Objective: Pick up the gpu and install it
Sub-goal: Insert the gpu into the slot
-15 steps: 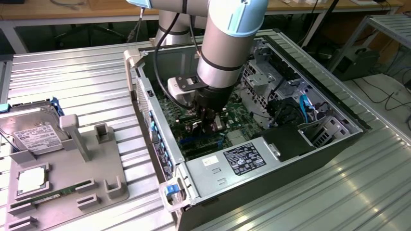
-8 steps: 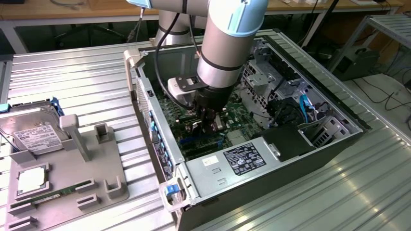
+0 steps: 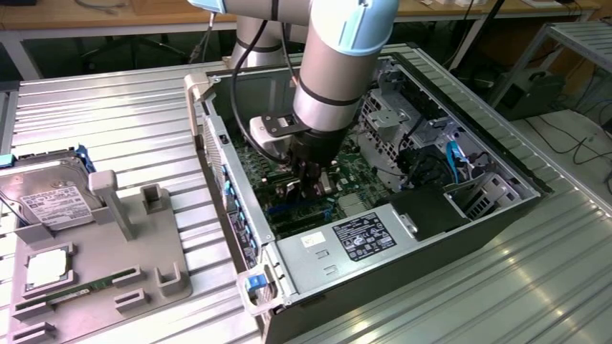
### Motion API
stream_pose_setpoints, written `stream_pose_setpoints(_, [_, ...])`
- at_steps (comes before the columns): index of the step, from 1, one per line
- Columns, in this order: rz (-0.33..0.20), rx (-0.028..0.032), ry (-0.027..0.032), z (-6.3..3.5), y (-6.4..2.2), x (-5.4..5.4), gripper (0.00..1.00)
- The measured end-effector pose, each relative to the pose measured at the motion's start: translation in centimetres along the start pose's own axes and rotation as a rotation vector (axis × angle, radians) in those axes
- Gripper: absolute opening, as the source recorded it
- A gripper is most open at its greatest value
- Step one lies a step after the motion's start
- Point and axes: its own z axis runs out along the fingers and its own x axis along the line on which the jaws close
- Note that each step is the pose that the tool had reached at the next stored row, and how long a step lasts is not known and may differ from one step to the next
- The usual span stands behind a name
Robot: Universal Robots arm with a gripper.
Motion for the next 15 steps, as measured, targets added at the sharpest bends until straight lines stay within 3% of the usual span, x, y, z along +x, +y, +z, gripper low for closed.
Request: stream_pose_setpoints(15, [0.000,-0.0029,-0.0001,0.23,-0.14,0.01,0.29])
